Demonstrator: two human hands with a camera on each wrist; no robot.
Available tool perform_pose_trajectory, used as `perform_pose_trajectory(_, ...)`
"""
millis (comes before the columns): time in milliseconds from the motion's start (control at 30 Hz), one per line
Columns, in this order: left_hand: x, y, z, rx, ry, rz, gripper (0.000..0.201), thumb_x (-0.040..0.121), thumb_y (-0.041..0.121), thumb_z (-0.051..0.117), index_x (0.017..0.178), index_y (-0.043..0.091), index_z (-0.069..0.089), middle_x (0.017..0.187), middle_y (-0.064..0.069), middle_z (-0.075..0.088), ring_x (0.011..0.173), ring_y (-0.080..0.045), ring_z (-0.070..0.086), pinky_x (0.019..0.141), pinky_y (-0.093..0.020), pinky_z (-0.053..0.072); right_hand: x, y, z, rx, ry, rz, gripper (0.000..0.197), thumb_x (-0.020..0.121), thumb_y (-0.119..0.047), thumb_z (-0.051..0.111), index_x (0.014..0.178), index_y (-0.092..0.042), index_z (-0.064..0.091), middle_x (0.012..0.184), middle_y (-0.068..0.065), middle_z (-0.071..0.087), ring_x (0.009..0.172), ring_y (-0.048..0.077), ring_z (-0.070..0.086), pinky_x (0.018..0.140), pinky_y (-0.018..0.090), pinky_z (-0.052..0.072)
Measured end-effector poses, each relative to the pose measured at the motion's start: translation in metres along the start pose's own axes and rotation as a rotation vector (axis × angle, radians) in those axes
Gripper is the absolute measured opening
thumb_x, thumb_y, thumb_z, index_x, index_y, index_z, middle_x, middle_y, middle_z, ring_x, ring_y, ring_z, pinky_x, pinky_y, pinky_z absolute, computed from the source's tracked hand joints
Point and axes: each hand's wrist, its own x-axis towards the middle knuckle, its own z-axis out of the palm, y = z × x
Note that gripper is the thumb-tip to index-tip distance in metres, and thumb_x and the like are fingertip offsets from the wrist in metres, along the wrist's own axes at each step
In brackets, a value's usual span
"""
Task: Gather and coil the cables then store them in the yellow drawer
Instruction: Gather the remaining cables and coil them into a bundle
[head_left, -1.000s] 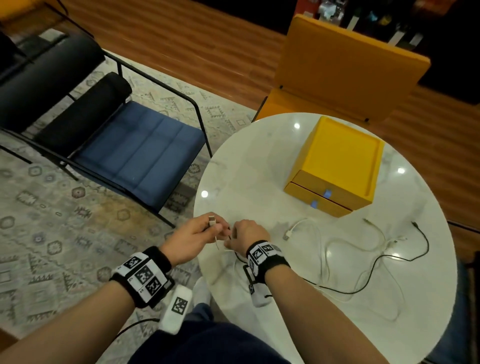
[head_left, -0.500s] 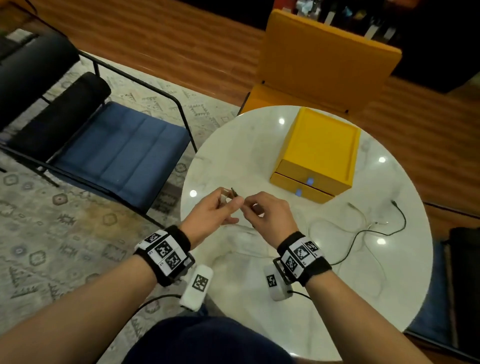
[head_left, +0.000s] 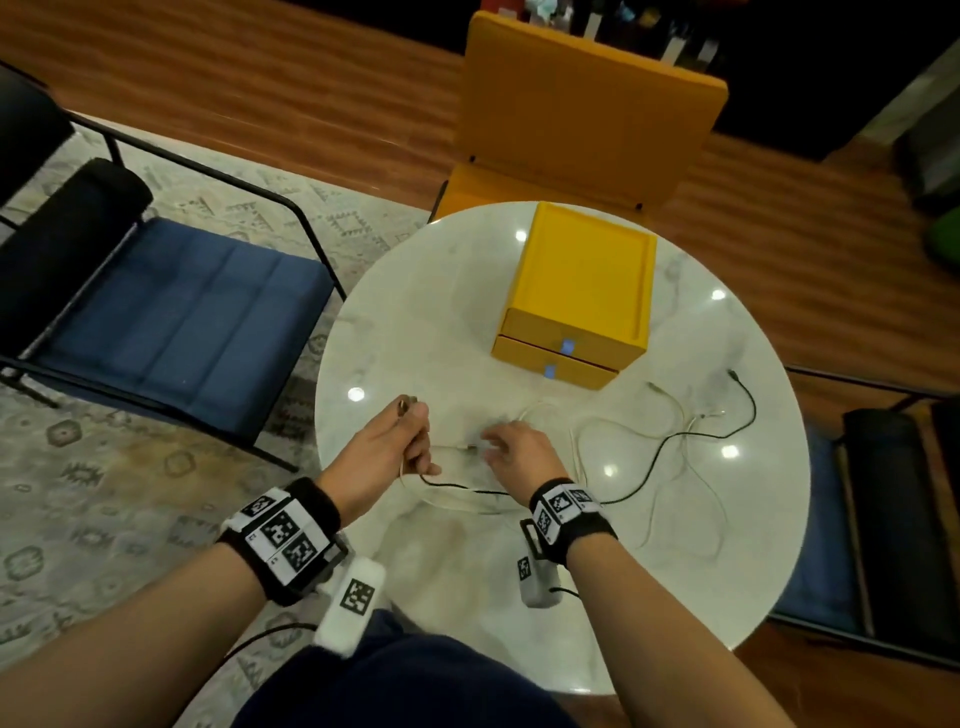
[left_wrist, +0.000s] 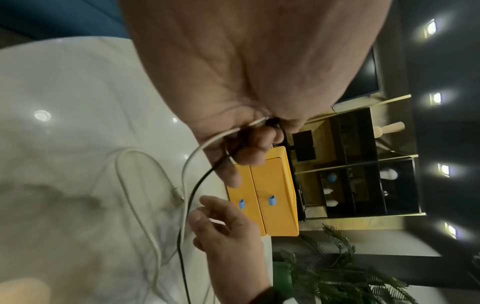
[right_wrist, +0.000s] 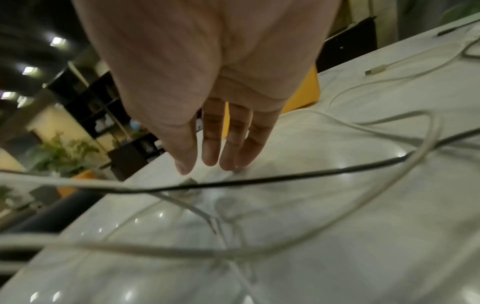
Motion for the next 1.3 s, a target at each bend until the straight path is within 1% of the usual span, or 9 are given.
perform_pose_trajectory(100,-0.004,0.0,-0.002,0.117,0.027,0.023,0.022,0.105,0.028,0.053,0.088,0.015,0.051,0.061,0.005,0.037,0.059,-0.019,0.042,0.07,-0.034,0.057,0.012,0.0,0.018,-0.125,-0.09,-0.036,0.035,0.087,-0.026,0.066,0.121,-0.02,0.065,0.119,0.009,0.06,0.109,0.03,0.058,0.096,0.038,0.048)
perform_pose_trajectory(233,-0.001,0.002,-0.007,0.191,0.076,0.023,0.028,0.097,0.039,0.059,0.083,0.016,0.067,0.051,0.008,0.038,0.048,-0.011,0.038,0.06,-0.036,0.042,0.02,-0.006,0.017,-0.232,-0.055,-0.098,0.021,0.094,-0.028,0.059,0.11,-0.02,0.069,0.111,0.009,0.062,0.104,0.032,0.059,0.085,0.04,0.051)
perform_pose_trajectory(333,0.003,0.01,-0.01,0.248,0.112,0.058,0.036,0.097,0.045,0.055,0.079,0.014,0.057,0.055,0.008,0.04,0.052,-0.013,0.035,0.055,-0.032,0.035,0.007,-0.012,-0.008,-0.252,0.037,-0.198,0.017,0.095,-0.025,0.058,0.105,-0.019,0.071,0.101,0.006,0.07,0.093,0.031,0.065,0.077,0.04,0.053)
perform_pose_trajectory(500,0.012,0.021,-0.003,0.578,0.055,0.183,0.039,0.105,0.043,0.042,0.101,0.013,0.066,0.099,0.01,0.074,0.094,0.002,0.067,0.092,-0.03,0.051,-0.033,-0.037,-0.06,-0.197,0.26,-0.493,0.017,0.093,-0.026,0.058,0.1,-0.022,0.073,0.091,-0.001,0.071,0.078,0.028,0.063,0.063,0.044,0.05)
perform_pose_trajectory(567,0.014,0.023,0.007,0.574,-0.047,0.206,0.041,0.105,0.048,0.042,0.097,0.013,0.061,0.092,0.006,0.074,0.099,-0.013,0.071,0.098,-0.042,0.052,-0.039,-0.048,-0.074,-0.143,0.32,-0.536,0.022,0.094,-0.03,0.054,0.1,-0.022,0.073,0.09,-0.002,0.07,0.078,0.025,0.062,0.062,0.04,0.048)
perform_pose_trajectory(667,0.016,0.024,0.023,0.377,-0.106,0.152,0.035,0.105,0.046,0.044,0.09,0.015,0.049,0.064,0.006,0.057,0.064,-0.019,0.063,0.082,-0.056,0.056,-0.04,-0.057,-0.085,0.083,0.38,-0.501,0.015,0.092,-0.025,0.066,0.104,-0.02,0.073,0.091,-0.003,0.072,0.083,0.016,0.064,0.072,0.032,0.051)
perform_pose_trajectory(800,0.016,0.023,0.027,0.249,0.04,0.084,0.029,0.097,0.049,0.057,0.098,0.021,0.049,0.07,0.005,0.039,0.062,-0.012,0.038,0.06,-0.035,0.042,-0.027,-0.034,-0.082,0.3,0.396,-0.213,0.024,0.089,-0.014,0.07,0.112,-0.022,0.071,0.093,-0.007,0.073,0.082,0.003,0.064,0.08,0.019,0.052)
perform_pose_trajectory(1033,0.007,0.009,0.009,0.215,0.111,0.057,0.041,0.092,0.053,0.062,0.061,0.03,0.047,0.06,0.007,0.033,0.053,-0.015,0.026,0.049,-0.025,0.032,0.016,0.032,-0.036,-0.415,-0.08,-0.026,0.054,0.089,-0.001,0.052,0.133,-0.03,0.054,0.143,0.004,0.047,0.124,0.03,0.045,0.095,0.045,0.047)
perform_pose_trajectory(1300,0.002,0.013,0.011,0.298,0.152,0.051,0.045,0.097,0.044,0.062,0.069,0.023,0.034,0.06,0.009,0.026,0.053,-0.013,0.021,0.048,-0.025,0.028,0.025,0.021,-0.037,-0.522,0.123,-0.198,0.014,0.094,-0.024,0.056,0.101,-0.022,0.067,0.108,0.003,0.065,0.102,0.031,0.056,0.08,0.042,0.037)
